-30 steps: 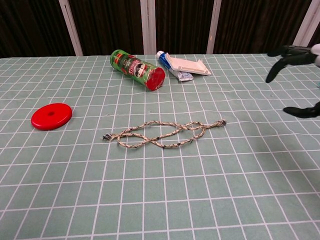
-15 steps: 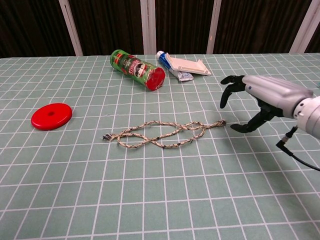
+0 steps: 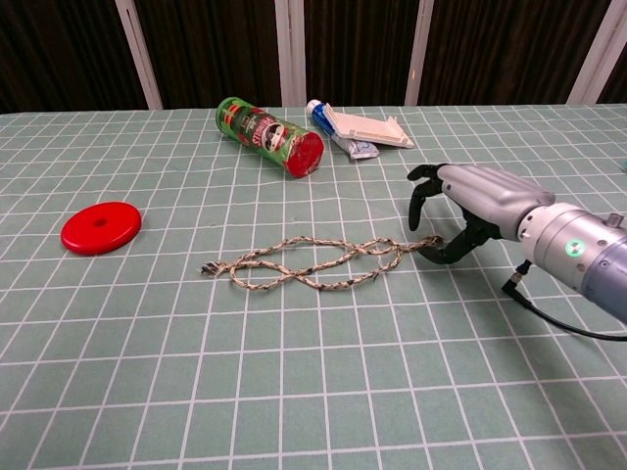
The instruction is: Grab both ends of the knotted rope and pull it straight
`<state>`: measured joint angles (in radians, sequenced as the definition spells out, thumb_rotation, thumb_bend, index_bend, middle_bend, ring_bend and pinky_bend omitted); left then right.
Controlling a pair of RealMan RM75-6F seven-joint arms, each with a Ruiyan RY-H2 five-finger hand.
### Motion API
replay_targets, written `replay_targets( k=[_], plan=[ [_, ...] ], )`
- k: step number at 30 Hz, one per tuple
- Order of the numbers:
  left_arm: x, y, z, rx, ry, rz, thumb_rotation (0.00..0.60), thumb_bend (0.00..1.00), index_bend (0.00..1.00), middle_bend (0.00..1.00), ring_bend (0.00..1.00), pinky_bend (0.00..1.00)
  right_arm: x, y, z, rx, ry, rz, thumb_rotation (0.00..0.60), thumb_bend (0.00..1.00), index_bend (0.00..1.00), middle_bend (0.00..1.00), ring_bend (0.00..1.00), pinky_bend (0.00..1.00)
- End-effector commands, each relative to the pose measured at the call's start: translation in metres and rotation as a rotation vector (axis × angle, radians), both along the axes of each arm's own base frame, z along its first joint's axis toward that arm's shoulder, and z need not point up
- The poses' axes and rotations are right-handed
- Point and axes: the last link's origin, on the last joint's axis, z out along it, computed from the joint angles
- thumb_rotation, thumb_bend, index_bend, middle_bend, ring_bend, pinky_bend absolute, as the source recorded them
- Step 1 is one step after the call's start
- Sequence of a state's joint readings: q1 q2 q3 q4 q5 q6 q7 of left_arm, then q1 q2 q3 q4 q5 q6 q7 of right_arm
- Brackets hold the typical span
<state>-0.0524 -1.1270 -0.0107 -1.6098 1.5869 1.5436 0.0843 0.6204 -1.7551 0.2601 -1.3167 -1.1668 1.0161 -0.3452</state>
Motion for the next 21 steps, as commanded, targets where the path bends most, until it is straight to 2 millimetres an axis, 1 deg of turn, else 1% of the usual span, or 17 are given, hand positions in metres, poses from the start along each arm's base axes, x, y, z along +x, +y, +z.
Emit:
replay_targets(
  k=[1,13,21],
  plan=[
    [-0.0002,0.0004,0.0001,-0.002,-0.002,0.001,0.600,0.00,0.01,0.00,0.00,0.00,-0.0012,-0.0025,-0.0026,-0.002,0.004,-0.010,0.600,0.41,0.50,0.12,0.00,0.00],
    [-0.0001,0.0006,0.0002,-0.004,-0.007,-0.001,0.600,0.00,0.01,0.00,0.00,0.00,-0.0066,-0.0032,-0.0081,-0.003,0.018,-0.026,0.600,0.41,0.51,0.12,0.00,0.00],
    [0.0002,0.0006,-0.0001,-0.004,-0.008,-0.001,0.600,0.00,0.01,0.00,0.00,0.00,-0.0070,-0.0023,-0.0111,0.002,0.013,-0.030,0.600,0.42,0.55,0.13,0.00,0.00]
  ],
)
